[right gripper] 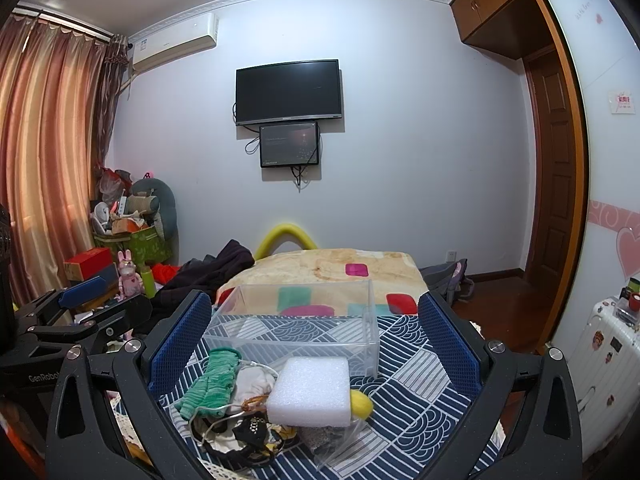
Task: Organize soft objects
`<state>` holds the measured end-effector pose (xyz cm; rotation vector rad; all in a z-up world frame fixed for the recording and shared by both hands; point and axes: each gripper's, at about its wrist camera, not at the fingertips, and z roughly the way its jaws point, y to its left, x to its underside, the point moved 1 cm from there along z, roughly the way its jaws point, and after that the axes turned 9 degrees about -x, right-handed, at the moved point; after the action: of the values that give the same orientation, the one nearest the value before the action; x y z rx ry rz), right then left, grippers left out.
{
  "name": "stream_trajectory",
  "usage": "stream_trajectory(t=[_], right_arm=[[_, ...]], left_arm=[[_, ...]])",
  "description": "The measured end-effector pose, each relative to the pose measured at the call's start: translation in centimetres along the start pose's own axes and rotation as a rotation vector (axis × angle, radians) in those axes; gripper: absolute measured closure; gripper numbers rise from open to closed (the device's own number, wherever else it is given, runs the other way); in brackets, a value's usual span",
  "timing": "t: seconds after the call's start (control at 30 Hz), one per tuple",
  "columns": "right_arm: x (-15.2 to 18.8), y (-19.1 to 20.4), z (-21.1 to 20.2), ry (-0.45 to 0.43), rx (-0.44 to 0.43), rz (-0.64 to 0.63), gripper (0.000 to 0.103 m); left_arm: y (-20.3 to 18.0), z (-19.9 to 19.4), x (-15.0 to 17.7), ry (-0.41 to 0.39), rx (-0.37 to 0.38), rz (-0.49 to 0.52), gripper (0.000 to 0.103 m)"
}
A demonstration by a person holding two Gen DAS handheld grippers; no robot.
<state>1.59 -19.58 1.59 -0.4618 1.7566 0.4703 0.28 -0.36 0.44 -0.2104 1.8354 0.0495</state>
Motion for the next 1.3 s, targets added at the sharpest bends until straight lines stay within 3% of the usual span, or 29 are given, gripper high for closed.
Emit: stream_trajectory(t=[0.77, 0.9, 0.97, 1.3], right_arm=[[0.2, 0.2, 0.1, 0.002, 0.000, 0.000, 0.000], [0.6, 0.0, 1.1, 0.036, -0.008, 0.015, 0.000], [1.0, -0.3, 1.8, 0.055, -0.010, 0.021, 0.000], [4.3, -1.0, 6.2, 0.223, -0.035, 0.047, 0.000]], left_arm=[[0.1, 0.6, 0.3, 0.017, 0.018, -0.002, 0.000], [0.8, 2.4, 0.9, 0.067, 0.016, -0.020, 0.003], [1.2, 3.4, 1.3, 0.097, 0.012, -0.023, 0.015], [2.3, 9.0, 5.0, 0.290, 0.028, -0.052, 0.020]])
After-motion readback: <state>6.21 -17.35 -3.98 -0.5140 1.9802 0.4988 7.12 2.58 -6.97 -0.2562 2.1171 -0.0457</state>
